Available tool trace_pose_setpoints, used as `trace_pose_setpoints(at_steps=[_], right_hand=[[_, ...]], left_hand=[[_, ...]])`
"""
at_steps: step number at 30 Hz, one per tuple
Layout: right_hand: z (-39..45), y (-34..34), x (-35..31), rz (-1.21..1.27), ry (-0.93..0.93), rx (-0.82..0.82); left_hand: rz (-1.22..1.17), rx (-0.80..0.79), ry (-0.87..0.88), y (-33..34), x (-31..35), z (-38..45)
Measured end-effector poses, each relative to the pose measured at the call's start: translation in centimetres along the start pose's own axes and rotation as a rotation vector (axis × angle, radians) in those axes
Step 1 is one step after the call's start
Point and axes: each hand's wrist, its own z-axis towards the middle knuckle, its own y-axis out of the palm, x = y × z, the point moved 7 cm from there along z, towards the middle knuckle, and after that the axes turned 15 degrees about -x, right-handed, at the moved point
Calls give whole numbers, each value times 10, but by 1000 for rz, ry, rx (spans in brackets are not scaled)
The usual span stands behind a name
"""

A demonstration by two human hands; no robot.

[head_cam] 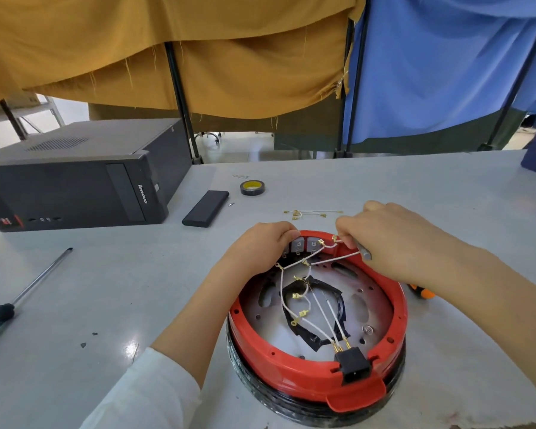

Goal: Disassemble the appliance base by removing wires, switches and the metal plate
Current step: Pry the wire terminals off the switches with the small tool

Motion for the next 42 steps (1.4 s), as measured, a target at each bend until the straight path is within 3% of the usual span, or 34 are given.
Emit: trace_pose_setpoints(at_steps=[11,16,19,22,27,37,42], right_hand=[[-7,1,9,103,-67,-88],[-9,6,7,126,-123,-57],[-7,7,6,128,-149,-44],[-3,9,4,102,-163,-36],[-3,7,-1,51,-185,25],[-18,7,-12,109,-189,-85],[-26,-5,3,140,-148,116]], left_hand=[[-23,-11,2,0,2,0],[-188,166,250,-16,22,-20],[-47,79,383,-9,40,-27],[-50,14,355,-4,39,-24],[-117,52,317,-7,33,-23],[-180,80,228,-10,24,-19],[-187,80,228,-10,24,-20]])
